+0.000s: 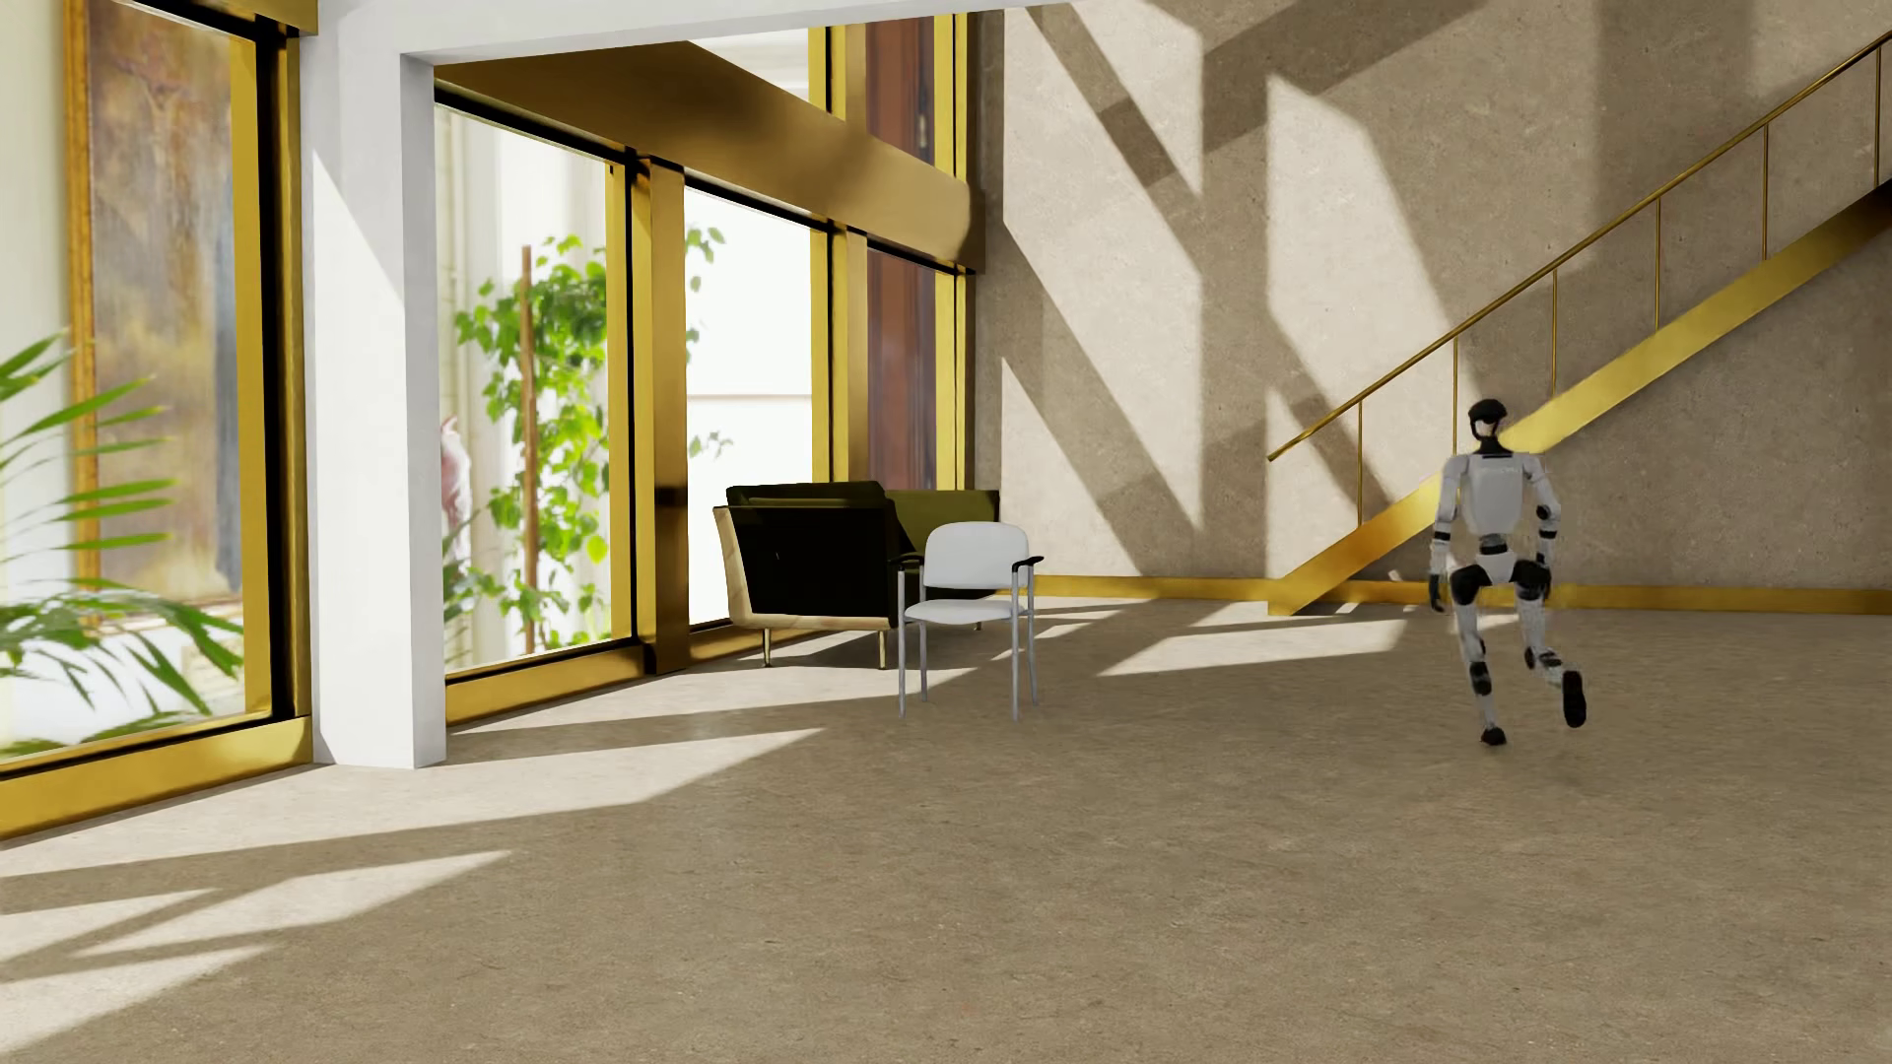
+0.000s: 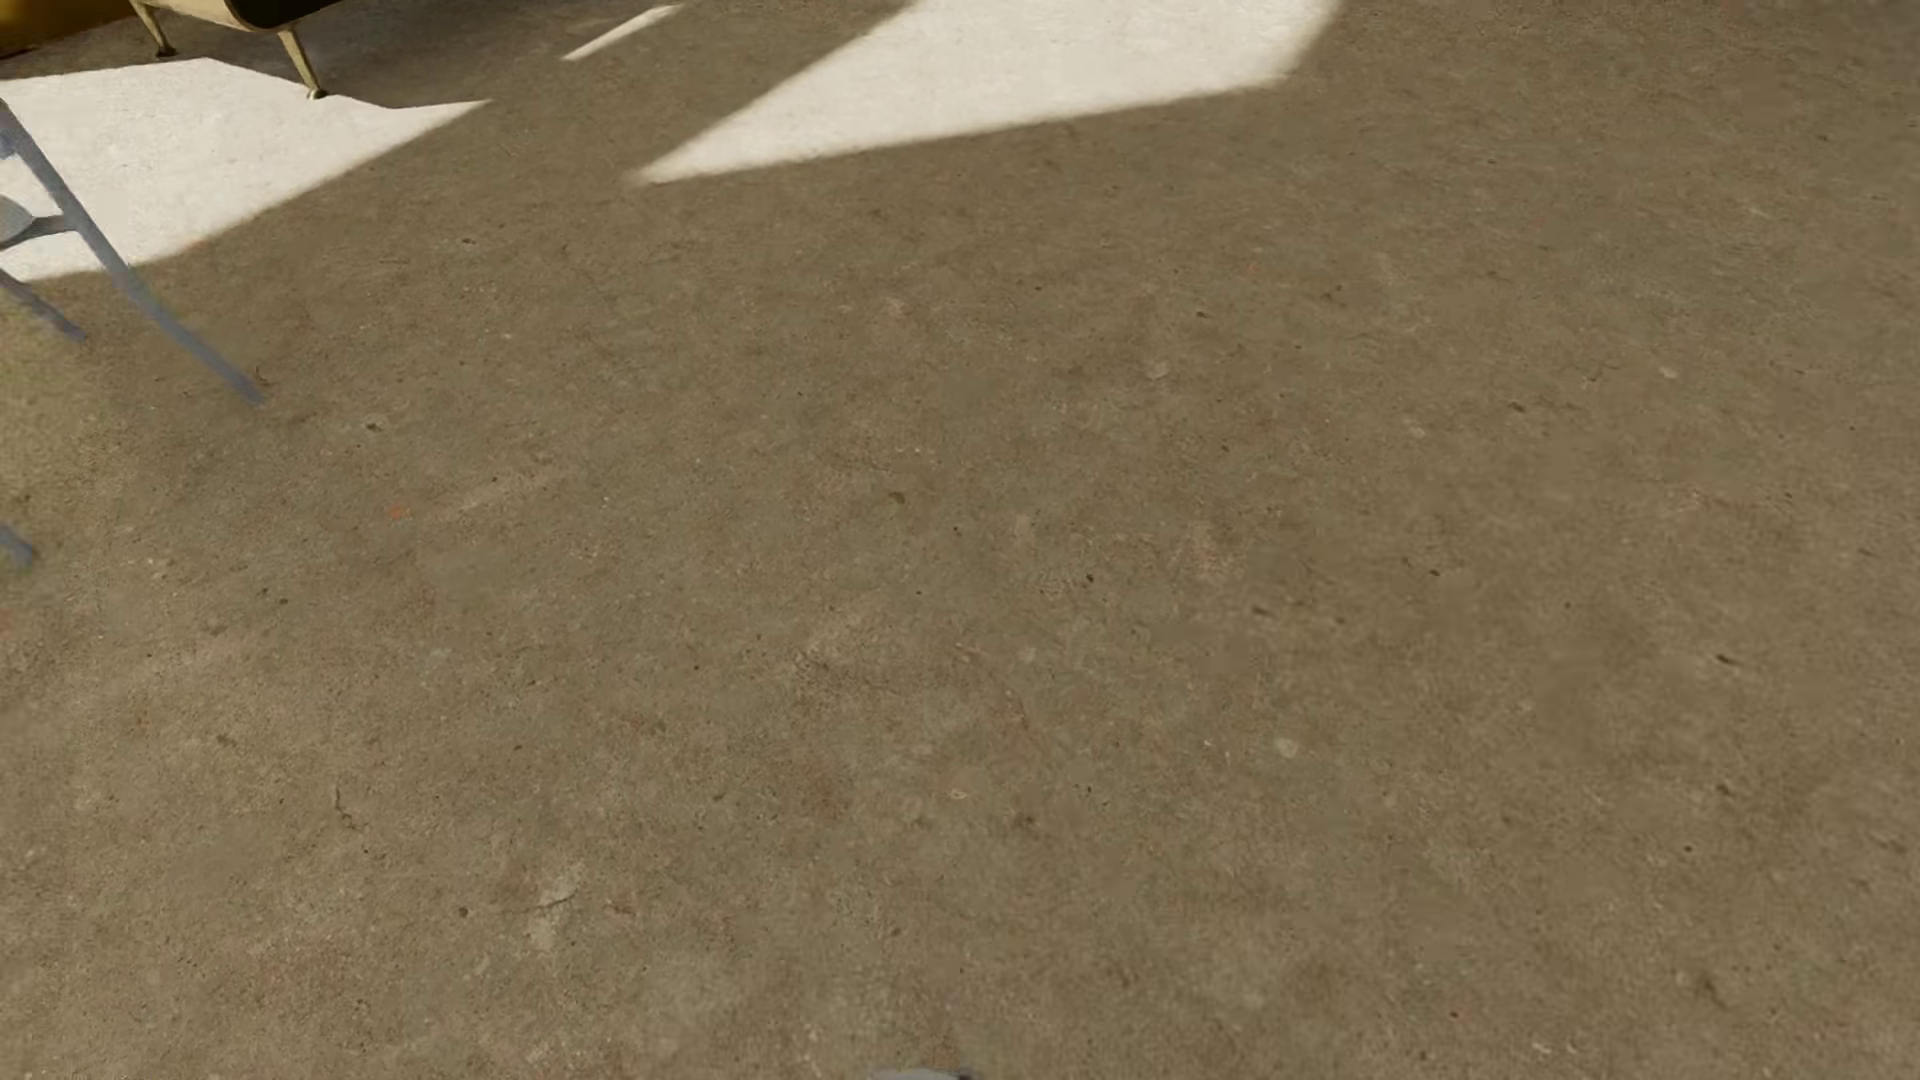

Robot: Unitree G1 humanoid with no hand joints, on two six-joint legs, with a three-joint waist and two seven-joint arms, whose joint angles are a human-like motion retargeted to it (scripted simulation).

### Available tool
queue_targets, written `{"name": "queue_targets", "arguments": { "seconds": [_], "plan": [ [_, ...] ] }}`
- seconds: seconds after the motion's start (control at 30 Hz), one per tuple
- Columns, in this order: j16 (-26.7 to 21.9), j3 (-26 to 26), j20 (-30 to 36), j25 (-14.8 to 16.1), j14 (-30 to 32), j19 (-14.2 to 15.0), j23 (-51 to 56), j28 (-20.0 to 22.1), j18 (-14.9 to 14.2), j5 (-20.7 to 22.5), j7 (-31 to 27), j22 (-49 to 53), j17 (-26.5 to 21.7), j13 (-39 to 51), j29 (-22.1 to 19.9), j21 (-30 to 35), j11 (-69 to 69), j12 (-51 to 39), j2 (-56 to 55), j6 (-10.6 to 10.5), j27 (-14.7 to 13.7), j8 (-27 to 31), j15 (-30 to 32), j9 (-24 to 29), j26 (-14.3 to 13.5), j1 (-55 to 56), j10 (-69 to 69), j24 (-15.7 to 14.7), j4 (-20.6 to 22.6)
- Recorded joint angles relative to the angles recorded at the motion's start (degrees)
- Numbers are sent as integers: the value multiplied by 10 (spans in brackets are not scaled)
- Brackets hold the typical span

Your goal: Head to the dark pink sofa

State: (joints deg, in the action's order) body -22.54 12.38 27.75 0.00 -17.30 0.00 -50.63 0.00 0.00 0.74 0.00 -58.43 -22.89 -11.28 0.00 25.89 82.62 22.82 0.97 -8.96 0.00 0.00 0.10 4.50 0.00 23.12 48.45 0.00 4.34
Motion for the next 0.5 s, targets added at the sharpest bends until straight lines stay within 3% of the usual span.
{"name": "queue_targets", "arguments": {
  "seconds": [0.03, 0.07, 0.13, 0.2, 0.23, 0.3, 0.33, 0.37, 0.4, 0.43, 0.47, 0.5],
  "plan": [
    [5, -41, -10, 0, 22, 0, -21, 0, 0, 10, 0, 43, -4, -14, 0, 36, 56, -5, -65, -16, 0, 0, -9, 2, 0, -60, -37, 0, 13],
    [9, -71, -21, 0, 39, 0, -41, 0, 0, 22, 0, 86, 3, -40, 0, 33, 48, -16, -124, -26, 0, 0, 4, 3, 0, -132, -84, 0, 19],
    [17, -146, -34, 0, 83, 0, -52, 0, 0, 42, 0, 150, 5, -80, 0, 62, -123, -39, -225, -42, 0, 0, 94, -1, 0, -239, -160, 0, 8],
    [12, -194, -39, 0, 114, 0, -48, 0, 0, 30, 0, 211, 15, -118, 0, 62, -369, -65, -284, -37, 0, 0, 163, -6, 0, -330, -205, 0, -22],
    [3, -197, -41, 0, 136, 0, -38, 0, 0, 19, 0, 245, 19, -132, 0, 67, -474, -76, -301, -25, 0, 0, 91, -11, 0, -373, -210, 0, -35],
    [-11, -223, -61, 0, 190, 0, -46, 0, 0, -9, 0, 308, 30, -132, 0, 62, -567, -81, -345, -11, 0, 0, -142, -24, 0, -406, -204, 0, -76],
    [-11, -241, -69, 0, 242, 0, -42, 0, 0, -13, 0, 315, 27, -131, 0, 55, -559, -82, -356, -12, 0, 0, -158, -19, 0, -427, -194, 0, -101],
    [-4, -244, -72, 0, 302, 0, -47, 0, 0, -4, 0, 300, 22, -124, 0, 53, -535, -77, -374, -17, 0, 0, -89, -24, 0, -441, -179, 0, -116],
    [3, -233, -74, 0, 387, 0, -54, 0, 0, 17, 0, 273, 17, -115, 0, 53, -500, -65, -396, -25, 0, 0, 33, -40, 0, -433, -138, 0, -130],
    [13, -215, -71, 0, 467, 0, -65, 0, 0, 42, 0, 228, 15, -104, 0, 48, -436, -55, -412, -35, 0, 0, 114, -51, 0, -395, -59, 0, -139],
    [20, -198, -61, 0, 447, 0, -70, 0, 0, 70, 0, 183, 8, -85, 0, 48, -382, -53, -386, -43, 0, 0, 114, -35, 0, -347, 54, 0, -144],
    [22, -177, -38, 0, 314, 0, -68, 0, 0, 97, 0, 141, 2, -60, 0, 41, -375, -61, -337, -42, 0, 0, 98, -22, 0, -272, 188, 0, -135]
  ]
}}
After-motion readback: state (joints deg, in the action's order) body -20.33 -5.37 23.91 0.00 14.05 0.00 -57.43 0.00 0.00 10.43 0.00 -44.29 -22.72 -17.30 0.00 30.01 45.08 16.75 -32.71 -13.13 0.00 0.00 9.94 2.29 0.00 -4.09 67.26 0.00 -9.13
